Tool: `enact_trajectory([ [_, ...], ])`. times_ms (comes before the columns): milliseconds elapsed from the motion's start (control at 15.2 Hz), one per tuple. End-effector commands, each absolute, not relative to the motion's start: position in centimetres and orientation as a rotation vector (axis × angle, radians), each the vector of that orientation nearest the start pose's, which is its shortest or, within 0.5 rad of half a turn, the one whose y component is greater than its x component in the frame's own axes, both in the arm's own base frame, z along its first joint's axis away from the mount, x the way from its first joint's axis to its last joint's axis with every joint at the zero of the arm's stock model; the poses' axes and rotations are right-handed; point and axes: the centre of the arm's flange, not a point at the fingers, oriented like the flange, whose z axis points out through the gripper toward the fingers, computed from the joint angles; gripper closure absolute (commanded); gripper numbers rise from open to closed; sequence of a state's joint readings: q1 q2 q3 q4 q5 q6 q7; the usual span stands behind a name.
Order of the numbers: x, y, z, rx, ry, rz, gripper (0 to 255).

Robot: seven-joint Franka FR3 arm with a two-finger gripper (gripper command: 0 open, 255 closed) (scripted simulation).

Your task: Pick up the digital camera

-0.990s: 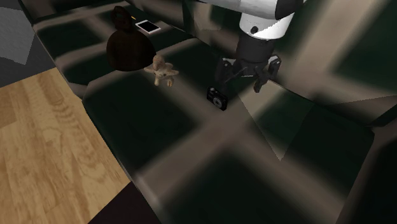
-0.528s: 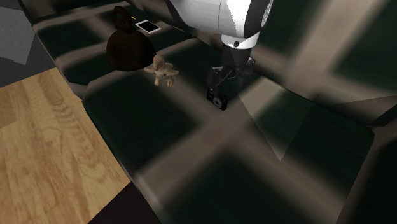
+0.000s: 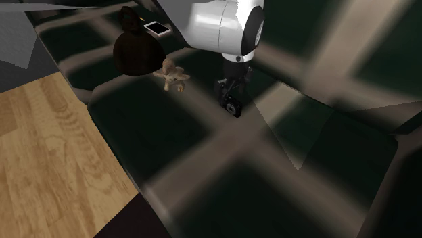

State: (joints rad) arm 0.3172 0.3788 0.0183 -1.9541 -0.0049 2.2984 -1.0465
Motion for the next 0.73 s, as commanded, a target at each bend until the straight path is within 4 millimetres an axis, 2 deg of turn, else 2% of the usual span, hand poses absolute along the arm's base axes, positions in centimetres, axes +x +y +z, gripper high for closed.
enact_trajectory([
  [0, 57.9, 20.2, 27.0, -2.403, -2.000, 0.048, 0],
  [198, 57.9, 20.2, 25.1, -2.403, -2.000, 0.048, 0],
  [330, 57.9, 20.2, 25.1, -2.403, -2.000, 0.048, 0],
  [396, 57.9, 20.2, 25.1, -2.403, -2.000, 0.048, 255],
  [660, 57.9, 20.2, 25.1, -2.403, -2.000, 0.048, 255],
])
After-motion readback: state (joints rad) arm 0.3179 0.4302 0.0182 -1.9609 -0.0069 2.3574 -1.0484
